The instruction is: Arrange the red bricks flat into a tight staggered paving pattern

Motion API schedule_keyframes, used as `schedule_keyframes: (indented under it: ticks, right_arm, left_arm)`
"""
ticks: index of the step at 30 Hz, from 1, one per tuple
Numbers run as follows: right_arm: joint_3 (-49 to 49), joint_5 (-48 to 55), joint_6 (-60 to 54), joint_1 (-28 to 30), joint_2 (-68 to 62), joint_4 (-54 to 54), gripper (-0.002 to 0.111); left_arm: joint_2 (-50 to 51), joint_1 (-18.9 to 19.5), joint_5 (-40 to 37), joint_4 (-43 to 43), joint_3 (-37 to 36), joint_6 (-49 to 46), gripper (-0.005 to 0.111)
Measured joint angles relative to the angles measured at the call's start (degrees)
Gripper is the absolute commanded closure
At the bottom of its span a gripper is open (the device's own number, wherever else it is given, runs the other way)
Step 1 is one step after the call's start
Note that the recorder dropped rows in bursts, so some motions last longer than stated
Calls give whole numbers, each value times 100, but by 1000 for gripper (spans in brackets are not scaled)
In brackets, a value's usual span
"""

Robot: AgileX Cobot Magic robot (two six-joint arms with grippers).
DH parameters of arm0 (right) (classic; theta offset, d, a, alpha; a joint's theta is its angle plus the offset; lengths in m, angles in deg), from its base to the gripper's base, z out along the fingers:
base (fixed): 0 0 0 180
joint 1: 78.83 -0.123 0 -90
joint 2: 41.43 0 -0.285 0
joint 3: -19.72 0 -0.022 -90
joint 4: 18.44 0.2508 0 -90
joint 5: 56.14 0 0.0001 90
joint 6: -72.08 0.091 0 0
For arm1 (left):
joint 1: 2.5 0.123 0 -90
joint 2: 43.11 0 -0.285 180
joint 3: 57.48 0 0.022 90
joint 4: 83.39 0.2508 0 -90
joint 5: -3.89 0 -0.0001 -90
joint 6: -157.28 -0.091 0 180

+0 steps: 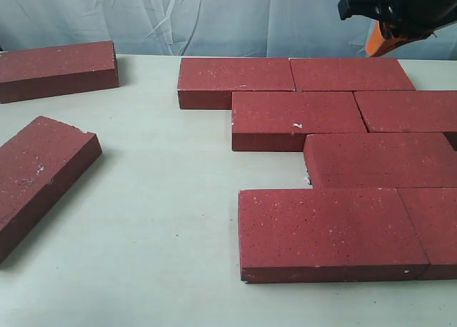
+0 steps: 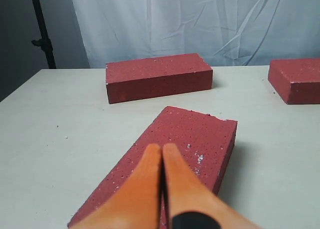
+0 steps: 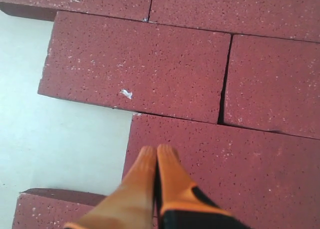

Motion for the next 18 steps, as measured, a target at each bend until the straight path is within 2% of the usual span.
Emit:
schedule_keyframes:
  ticks: [14,18]
  right_arm:
    - [0,11,-51,0,0,0,109]
    - [0,-12,-51,0,0,0,109]
  left_arm:
    - [0,0,50,103,-5,0,107]
    - [0,0,796,129,-14,0,107]
